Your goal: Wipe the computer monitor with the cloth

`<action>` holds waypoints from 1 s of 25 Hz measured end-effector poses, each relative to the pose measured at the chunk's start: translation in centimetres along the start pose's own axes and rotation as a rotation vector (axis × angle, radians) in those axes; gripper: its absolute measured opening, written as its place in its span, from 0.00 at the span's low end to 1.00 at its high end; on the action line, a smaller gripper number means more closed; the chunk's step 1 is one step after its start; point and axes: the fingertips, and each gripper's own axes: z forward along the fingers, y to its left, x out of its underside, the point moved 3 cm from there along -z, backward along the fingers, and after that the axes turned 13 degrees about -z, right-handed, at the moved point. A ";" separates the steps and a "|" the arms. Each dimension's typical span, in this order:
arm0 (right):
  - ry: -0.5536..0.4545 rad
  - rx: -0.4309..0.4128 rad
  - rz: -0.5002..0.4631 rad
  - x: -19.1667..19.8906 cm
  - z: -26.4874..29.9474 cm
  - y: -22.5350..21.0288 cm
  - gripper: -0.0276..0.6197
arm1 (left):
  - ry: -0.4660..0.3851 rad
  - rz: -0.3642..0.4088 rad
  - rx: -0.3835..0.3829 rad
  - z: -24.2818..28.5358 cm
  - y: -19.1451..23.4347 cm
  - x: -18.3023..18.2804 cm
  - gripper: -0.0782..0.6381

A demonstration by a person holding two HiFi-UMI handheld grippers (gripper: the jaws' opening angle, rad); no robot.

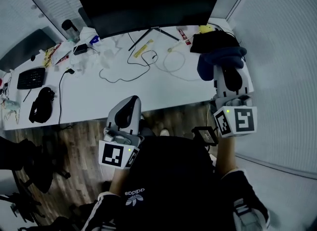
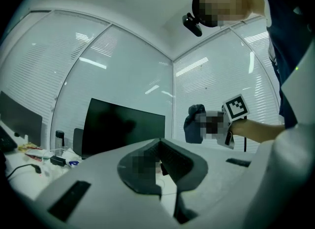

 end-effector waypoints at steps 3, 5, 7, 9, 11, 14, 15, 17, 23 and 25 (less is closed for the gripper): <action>0.022 -0.024 0.008 1.7 -3.7 0.8 0.11 | 0.011 0.002 0.003 -1.3 -2.3 1.5 0.12; 0.036 -0.041 0.017 2.6 -5.5 1.3 0.11 | 0.020 0.006 0.004 -1.7 -3.3 2.2 0.12; 0.053 -0.048 0.028 3.2 -6.7 1.7 0.11 | 0.021 0.011 0.005 -2.0 -4.1 2.4 0.12; 0.065 -0.055 0.037 3.7 -7.5 2.2 0.11 | 0.015 0.013 0.007 -2.2 -4.6 2.4 0.12; 0.071 -0.065 0.038 4.1 -8.1 2.7 0.12 | 0.008 0.014 0.012 -2.3 -4.9 2.3 0.12; 0.088 -0.077 0.039 4.7 -8.5 3.6 0.11 | -0.002 0.014 0.018 -2.4 -4.7 2.0 0.12; 0.098 -0.083 0.038 4.9 -8.6 4.0 0.11 | -0.004 0.013 0.018 -2.5 -4.6 1.9 0.12; 0.128 -0.099 0.037 5.4 -8.6 4.8 0.11 | -0.007 0.008 0.014 -2.5 -4.3 1.7 0.12; 0.160 -0.145 0.050 5.6 -8.3 6.8 0.11 | -0.005 0.003 -0.007 -3.1 -3.3 1.2 0.12; 0.153 -0.163 0.042 5.4 -8.2 7.5 0.11 | -0.003 0.003 -0.015 -3.4 -2.9 1.1 0.12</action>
